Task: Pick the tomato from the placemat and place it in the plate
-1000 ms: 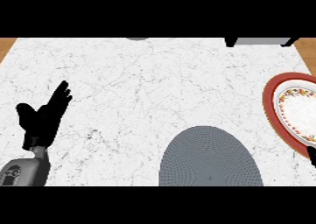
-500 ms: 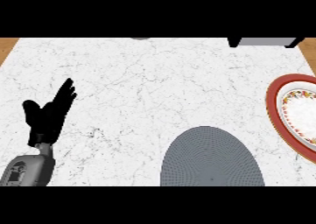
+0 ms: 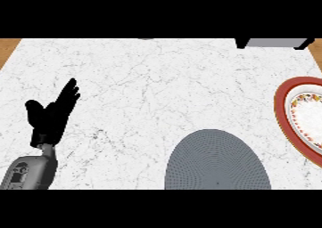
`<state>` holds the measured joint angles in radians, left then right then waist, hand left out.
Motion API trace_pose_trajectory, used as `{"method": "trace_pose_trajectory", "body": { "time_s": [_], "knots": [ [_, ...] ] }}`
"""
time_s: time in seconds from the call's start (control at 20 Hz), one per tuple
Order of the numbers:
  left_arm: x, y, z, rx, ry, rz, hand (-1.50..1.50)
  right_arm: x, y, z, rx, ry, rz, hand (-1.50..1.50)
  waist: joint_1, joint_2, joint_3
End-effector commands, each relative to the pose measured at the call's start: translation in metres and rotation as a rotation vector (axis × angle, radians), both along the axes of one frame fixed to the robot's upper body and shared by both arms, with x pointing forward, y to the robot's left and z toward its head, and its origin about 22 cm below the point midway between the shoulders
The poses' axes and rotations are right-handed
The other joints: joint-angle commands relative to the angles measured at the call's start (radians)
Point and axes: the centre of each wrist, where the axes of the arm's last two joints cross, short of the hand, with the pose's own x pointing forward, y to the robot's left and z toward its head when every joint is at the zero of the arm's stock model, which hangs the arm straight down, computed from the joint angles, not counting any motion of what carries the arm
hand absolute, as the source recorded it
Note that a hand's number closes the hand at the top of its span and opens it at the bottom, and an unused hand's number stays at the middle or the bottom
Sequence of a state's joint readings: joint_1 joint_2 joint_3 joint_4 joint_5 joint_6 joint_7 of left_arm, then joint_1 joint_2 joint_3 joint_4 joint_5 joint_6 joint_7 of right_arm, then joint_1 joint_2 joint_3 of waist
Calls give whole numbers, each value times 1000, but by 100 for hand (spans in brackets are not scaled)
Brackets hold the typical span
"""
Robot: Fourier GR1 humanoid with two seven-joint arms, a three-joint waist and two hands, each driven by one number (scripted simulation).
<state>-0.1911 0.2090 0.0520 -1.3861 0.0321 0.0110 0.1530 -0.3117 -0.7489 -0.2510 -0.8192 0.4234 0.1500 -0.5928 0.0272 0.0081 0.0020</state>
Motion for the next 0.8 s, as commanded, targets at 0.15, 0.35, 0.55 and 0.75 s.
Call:
{"method": "trace_pose_trajectory", "body": {
  "time_s": [0.15,0.35,0.55,0.75],
  "knots": [
    [-21,9,-8,11,19,20,0,-7,-30,-2,72,-157,100,-150,-10,-5,0],
    [-8,12,2,-6,1,28,0,2,-29,18,249,-332,245,-150,-22,-8,0],
    [-5,8,-1,-3,26,26,0,16,-16,23,453,-310,314,-150,-33,-11,-2],
    [-2,10,4,-5,7,59,0,2,-34,29,621,-190,233,-150,-44,-15,-4]
  ]
}}
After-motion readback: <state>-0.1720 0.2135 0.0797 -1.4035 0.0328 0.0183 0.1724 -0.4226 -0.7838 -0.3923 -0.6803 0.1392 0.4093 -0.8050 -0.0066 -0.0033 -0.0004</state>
